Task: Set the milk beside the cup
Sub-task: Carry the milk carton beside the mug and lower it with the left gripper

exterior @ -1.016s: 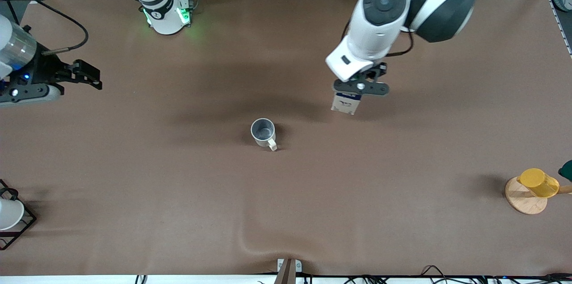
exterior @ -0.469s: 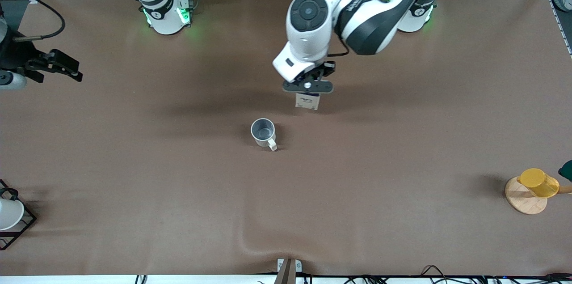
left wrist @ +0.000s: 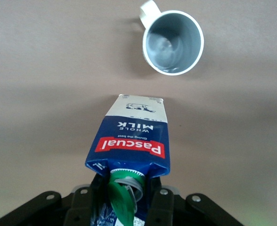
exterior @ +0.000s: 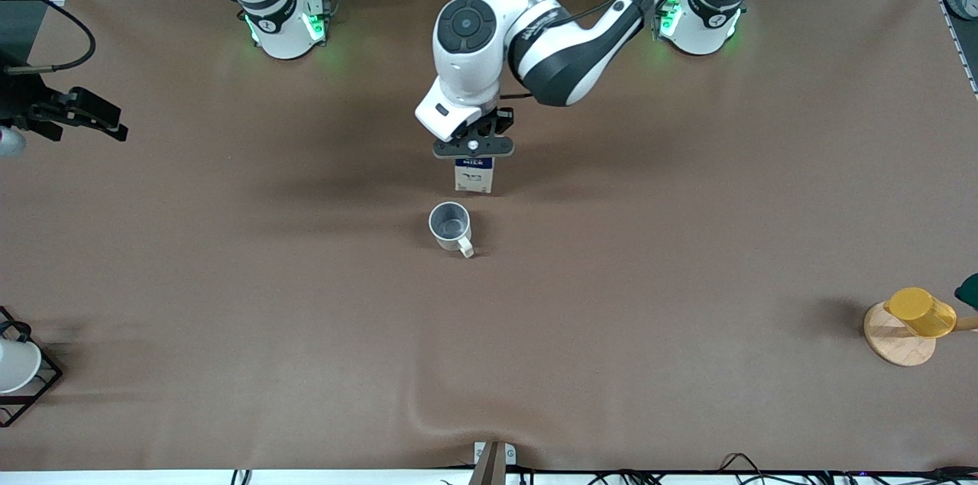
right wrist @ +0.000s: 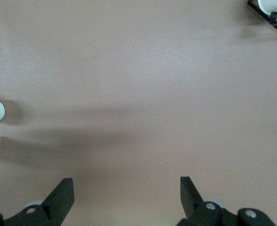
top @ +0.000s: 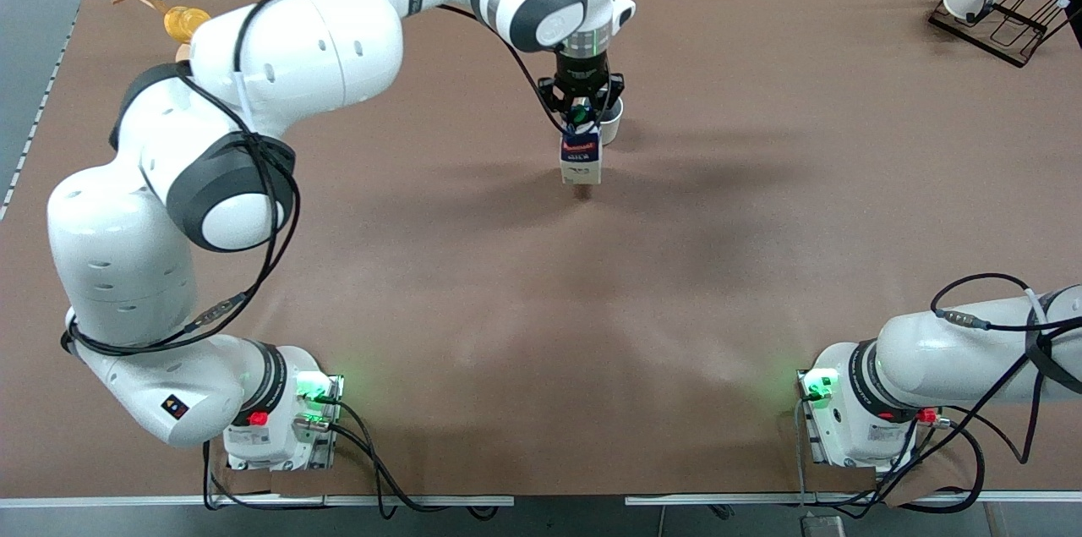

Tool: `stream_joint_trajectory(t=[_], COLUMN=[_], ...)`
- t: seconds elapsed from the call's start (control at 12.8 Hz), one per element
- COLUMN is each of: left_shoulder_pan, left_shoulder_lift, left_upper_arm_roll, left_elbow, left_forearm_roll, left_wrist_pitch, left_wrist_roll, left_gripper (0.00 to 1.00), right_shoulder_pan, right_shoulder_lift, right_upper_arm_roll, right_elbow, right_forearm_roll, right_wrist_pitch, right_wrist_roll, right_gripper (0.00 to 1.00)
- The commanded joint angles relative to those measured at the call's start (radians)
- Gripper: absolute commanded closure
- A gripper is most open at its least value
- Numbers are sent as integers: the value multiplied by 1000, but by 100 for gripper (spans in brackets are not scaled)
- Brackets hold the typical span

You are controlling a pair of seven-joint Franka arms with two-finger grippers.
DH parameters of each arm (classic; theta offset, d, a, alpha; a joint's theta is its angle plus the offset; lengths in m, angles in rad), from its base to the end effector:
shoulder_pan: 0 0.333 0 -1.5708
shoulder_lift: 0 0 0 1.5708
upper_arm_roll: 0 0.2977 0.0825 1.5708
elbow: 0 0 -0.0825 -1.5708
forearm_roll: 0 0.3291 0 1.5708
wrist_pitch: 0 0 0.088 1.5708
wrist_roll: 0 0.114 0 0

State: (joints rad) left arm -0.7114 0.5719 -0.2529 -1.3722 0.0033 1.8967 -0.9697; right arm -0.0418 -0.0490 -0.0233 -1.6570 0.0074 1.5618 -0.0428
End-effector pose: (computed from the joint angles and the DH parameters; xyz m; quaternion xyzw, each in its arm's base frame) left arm 0.3963 -0.5137 0.3864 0.9975 0.0204 -0.0634 0.0255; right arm 0.4814 -0.0308 0.5866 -0.9997 0.0112 0.0228 0.0055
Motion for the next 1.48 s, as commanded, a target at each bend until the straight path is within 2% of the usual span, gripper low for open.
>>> stream_joint_trajectory(t=[0.0,0.78,0.94,1.02,1.09,1.41], left_shoulder_pan=[-22,-34,-36,-36,-36,-23], left_shoulder_lift=[37,109,117,117,117,56], left_upper_arm_roll=[15,23,23,23,24,27], left_elbow=[39,73,71,70,70,70], left_forearm_roll=[-9,-6,-5,-3,0,11], left_wrist_pitch=[33,79,90,94,94,88], left_wrist_roll=[-32,-46,-56,-57,-49,-57], left_gripper=[77,74,66,40,0,0], right_shoulder_pan=[-26,-20,-13,-6,-10,-20], right_shoulder_lift=[-8,-3,-5,-6,-6,-8], right_upper_arm_roll=[11,13,16,17,17,13], right_elbow=[-15,-17,-17,-15,-14,-14], right_forearm_roll=[8,9,12,13,11,11], right_wrist_pitch=[14,15,15,14,15,4], right_wrist_roll=[-20,-46,-34,-31,-32,-39], right_gripper=[0,0,0,0,0,0])
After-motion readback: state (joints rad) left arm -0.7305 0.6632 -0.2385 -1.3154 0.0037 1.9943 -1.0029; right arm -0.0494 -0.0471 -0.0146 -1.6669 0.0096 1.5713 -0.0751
